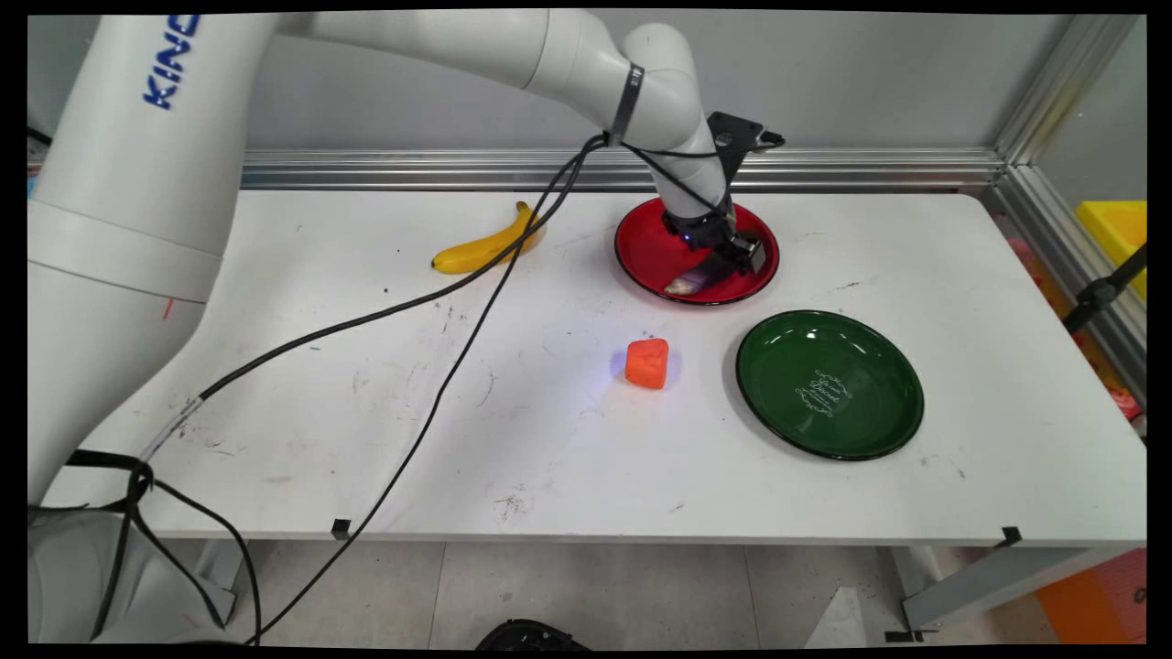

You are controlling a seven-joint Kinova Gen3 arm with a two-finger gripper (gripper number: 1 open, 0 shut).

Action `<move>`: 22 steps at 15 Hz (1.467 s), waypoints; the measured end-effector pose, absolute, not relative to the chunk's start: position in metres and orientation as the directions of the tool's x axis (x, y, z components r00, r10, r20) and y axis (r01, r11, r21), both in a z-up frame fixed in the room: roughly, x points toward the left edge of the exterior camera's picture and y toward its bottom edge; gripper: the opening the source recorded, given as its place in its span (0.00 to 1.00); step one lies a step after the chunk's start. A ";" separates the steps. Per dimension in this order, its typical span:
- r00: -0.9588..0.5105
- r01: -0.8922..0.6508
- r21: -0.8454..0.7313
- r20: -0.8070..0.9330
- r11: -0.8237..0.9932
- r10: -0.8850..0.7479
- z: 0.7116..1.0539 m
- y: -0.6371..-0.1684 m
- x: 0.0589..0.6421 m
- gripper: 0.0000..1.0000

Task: Pick up the eggplant from the red plate, then place the picked object on the table

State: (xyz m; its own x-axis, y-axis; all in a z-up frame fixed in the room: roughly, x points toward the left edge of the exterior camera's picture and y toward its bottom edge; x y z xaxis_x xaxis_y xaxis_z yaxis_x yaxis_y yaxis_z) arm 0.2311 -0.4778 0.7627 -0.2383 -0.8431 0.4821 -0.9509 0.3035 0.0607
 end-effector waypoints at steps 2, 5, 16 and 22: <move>-0.237 -0.951 0.061 0.482 0.302 -0.844 0.759 -0.480 0.230 0.00; -0.242 -0.950 0.058 0.483 0.307 -0.842 0.757 -0.483 0.230 0.00; -0.317 -0.923 0.028 0.514 0.385 -0.797 0.835 -0.453 0.254 0.00; -0.518 -0.811 -0.022 0.493 0.585 -0.699 0.895 -0.410 0.268 0.00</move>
